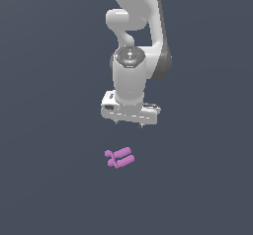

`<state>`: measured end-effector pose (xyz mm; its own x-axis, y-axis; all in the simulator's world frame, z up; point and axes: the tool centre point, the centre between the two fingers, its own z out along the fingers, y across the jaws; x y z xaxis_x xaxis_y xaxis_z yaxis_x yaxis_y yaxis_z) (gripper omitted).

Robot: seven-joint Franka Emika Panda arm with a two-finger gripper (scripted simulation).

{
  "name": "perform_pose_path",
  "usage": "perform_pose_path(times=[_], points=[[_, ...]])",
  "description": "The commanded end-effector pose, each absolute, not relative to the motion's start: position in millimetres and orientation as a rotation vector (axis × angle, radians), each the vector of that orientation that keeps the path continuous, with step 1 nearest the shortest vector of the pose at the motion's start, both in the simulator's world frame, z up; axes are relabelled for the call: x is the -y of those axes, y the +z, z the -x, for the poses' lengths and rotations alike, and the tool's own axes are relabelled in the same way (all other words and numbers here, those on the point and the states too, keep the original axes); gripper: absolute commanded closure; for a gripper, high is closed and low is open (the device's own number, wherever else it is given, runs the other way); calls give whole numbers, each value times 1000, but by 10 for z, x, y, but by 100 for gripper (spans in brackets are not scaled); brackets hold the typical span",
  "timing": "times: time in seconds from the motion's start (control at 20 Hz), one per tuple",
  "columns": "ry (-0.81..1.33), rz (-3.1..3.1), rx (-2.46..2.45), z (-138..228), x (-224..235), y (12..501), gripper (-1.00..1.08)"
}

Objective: Pick up the object and move it to a goal position.

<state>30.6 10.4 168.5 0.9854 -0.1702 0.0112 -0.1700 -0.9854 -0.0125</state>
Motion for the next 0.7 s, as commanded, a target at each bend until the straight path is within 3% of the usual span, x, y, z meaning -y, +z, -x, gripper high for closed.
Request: perform_pose_path(times=[0.0,0.65], points=[[-15,3106,-372,-370,-73,1623,-92],[2,2970,-972,-723,107,1237,-92]])
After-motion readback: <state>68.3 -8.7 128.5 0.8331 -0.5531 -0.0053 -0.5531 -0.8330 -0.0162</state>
